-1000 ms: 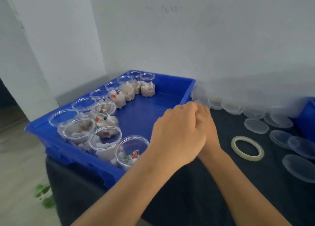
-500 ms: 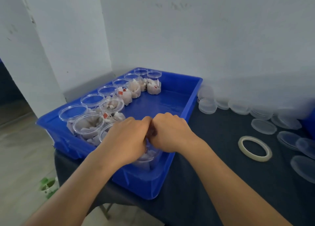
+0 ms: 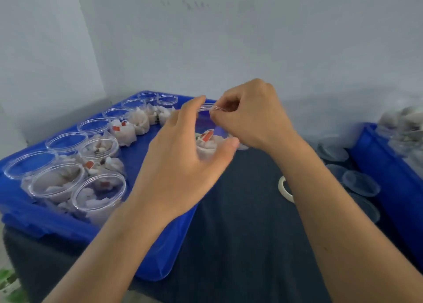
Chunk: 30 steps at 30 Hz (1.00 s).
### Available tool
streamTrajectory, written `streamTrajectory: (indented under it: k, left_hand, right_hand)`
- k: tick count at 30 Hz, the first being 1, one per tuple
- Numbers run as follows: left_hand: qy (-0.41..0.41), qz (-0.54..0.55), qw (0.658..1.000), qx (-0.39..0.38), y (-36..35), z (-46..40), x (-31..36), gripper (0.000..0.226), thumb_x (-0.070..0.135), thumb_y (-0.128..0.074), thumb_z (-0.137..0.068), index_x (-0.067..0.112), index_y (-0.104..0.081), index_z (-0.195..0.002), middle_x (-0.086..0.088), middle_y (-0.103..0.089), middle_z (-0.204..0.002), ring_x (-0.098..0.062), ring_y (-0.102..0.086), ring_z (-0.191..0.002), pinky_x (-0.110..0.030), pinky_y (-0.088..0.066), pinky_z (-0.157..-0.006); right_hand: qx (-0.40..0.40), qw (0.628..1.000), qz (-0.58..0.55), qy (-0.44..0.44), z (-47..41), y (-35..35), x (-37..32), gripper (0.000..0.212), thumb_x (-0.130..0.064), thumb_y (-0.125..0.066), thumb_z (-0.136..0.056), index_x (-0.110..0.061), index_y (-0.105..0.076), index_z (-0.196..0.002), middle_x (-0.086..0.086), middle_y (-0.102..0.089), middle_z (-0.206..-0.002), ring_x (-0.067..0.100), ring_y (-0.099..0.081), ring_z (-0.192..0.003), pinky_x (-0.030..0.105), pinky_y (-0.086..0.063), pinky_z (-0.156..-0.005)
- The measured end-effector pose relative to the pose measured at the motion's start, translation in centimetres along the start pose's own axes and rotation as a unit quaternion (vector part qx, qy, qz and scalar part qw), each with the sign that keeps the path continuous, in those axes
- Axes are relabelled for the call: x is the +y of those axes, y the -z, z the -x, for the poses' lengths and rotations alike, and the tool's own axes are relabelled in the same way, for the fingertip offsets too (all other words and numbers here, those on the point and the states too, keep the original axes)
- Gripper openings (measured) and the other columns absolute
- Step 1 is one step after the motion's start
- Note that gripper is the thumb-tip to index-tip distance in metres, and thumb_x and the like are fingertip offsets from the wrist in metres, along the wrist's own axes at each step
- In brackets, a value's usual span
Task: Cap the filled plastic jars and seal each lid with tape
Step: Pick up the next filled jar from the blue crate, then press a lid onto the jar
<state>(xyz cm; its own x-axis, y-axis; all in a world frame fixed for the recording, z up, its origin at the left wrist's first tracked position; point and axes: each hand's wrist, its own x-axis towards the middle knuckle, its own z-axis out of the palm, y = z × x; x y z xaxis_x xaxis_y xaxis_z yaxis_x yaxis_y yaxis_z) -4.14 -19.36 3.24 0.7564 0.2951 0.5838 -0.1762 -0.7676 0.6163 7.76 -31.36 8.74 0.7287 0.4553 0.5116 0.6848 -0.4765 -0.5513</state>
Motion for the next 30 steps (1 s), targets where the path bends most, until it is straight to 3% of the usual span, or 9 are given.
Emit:
streamTrajectory:
  k: [3, 6, 9, 14, 17, 21, 25, 27, 30]
  left_hand:
    - [-0.025, -0.011, 0.999, -0.033, -4.3, -0.1, 1.0, 0.088, 0.066, -0.072, -0.080, 0.050, -0.026, -0.154, 0.024, -0.045, -0.136, 0.002, -0.050, -0.115, -0.015, -0.041, -0.083]
    - [-0.027, -0.045, 0.995, -0.083, -9.3, 0.0, 0.5, 0.095, 0.056, -0.079, -0.085, 0.048, -0.016, -0.156, 0.014, -0.045, -0.138, -0.005, -0.051, -0.113, -0.019, -0.037, -0.073]
    - [0.002, -0.013, 0.990, -0.139, -13.8, 0.6, -0.4, 0.107, 0.060, -0.078, -0.085, 0.047, -0.005, -0.162, 0.009, -0.047, -0.147, -0.009, -0.056, -0.125, -0.034, -0.052, -0.086]
    - [0.073, 0.060, 0.981, -0.167, -18.2, 1.0, -2.2, 0.111, 0.073, -0.075, -0.075, 0.052, -0.008, -0.162, 0.015, -0.045, -0.155, -0.010, -0.049, -0.141, -0.042, -0.049, -0.105]
    - [0.090, 0.094, 0.983, -0.127, -20.1, 0.8, -2.8, 0.120, 0.075, -0.080, -0.070, 0.053, -0.007, -0.162, 0.020, -0.049, -0.151, -0.004, -0.047, -0.138, -0.031, -0.043, -0.104]
    - [0.090, 0.159, 0.977, -0.108, -22.5, 0.9, -3.4, 0.126, 0.066, -0.087, -0.072, 0.052, -0.003, -0.164, 0.039, -0.042, -0.139, 0.016, -0.040, -0.129, -0.014, -0.033, -0.102]
    - [0.105, 0.222, 0.962, -0.115, -24.5, 1.6, -4.5, 0.116, 0.055, -0.088, -0.079, 0.042, -0.014, -0.167, 0.028, -0.050, -0.148, 0.012, -0.047, -0.135, -0.014, -0.043, -0.107]
    - [0.105, 0.231, 0.959, -0.129, -25.0, 1.7, -4.7, 0.111, 0.056, -0.088, -0.079, 0.046, -0.017, -0.163, 0.027, -0.054, -0.143, 0.009, -0.055, -0.128, -0.009, -0.047, -0.098]
    - [0.097, 0.233, 0.958, -0.136, -25.4, 1.6, -5.1, 0.109, 0.052, -0.091, -0.075, 0.050, -0.021, -0.159, 0.029, -0.056, -0.137, 0.006, -0.059, -0.123, -0.006, -0.047, -0.093]
  right_hand:
    - [0.003, 0.999, -0.014, -0.043, 0.4, 1.9, 3.4, 0.014, -0.022, -0.076, -0.078, -0.031, -0.077, -0.066, -0.018, -0.064, -0.055, 0.001, -0.058, -0.056, 0.011, -0.039, -0.052]
    - [-0.017, 0.995, 0.026, -0.098, 1.8, 2.0, 7.7, 0.018, -0.027, -0.078, -0.081, -0.029, -0.076, -0.063, -0.013, -0.066, -0.056, 0.003, -0.057, -0.056, 0.019, -0.042, -0.054]
    - [-0.023, 0.985, 0.061, -0.161, 3.9, 1.1, 12.2, 0.014, -0.033, -0.076, -0.084, -0.029, -0.080, -0.072, -0.017, -0.070, -0.062, 0.005, -0.066, -0.068, 0.024, -0.042, -0.059]
    - [-0.024, 0.976, -0.040, -0.212, 6.9, 0.6, 17.3, 0.017, -0.040, -0.067, -0.095, -0.036, -0.080, -0.084, -0.025, -0.075, -0.083, -0.007, -0.067, -0.083, 0.020, -0.047, -0.071]
    - [0.056, 0.961, -0.062, -0.263, 8.5, 1.0, 20.2, 0.024, -0.040, -0.060, -0.101, -0.029, -0.080, -0.095, -0.011, -0.077, -0.090, 0.007, -0.070, -0.092, 0.036, -0.057, -0.086]
    - [0.120, 0.948, 0.026, -0.295, 10.1, 1.4, 23.8, 0.027, -0.017, -0.055, -0.105, -0.024, -0.075, -0.120, -0.003, -0.075, -0.105, 0.020, -0.070, -0.098, 0.049, -0.058, -0.092]
    - [0.097, 0.950, 0.101, -0.277, 9.4, 0.8, 26.7, 0.037, -0.004, -0.052, -0.103, -0.014, -0.070, -0.134, 0.006, -0.069, -0.133, 0.024, -0.062, -0.123, 0.043, -0.052, -0.106]
    - [0.063, 0.948, 0.137, -0.280, 8.4, 0.5, 27.8, 0.042, -0.003, -0.050, -0.103, -0.012, -0.065, -0.141, 0.008, -0.065, -0.142, 0.029, -0.058, -0.132, 0.044, -0.050, -0.109]
    - [0.005, 0.937, 0.185, -0.298, 6.7, 0.0, 29.2, 0.037, -0.010, -0.050, -0.104, -0.011, -0.067, -0.137, 0.014, -0.066, -0.139, 0.037, -0.059, -0.129, 0.048, -0.053, -0.102]
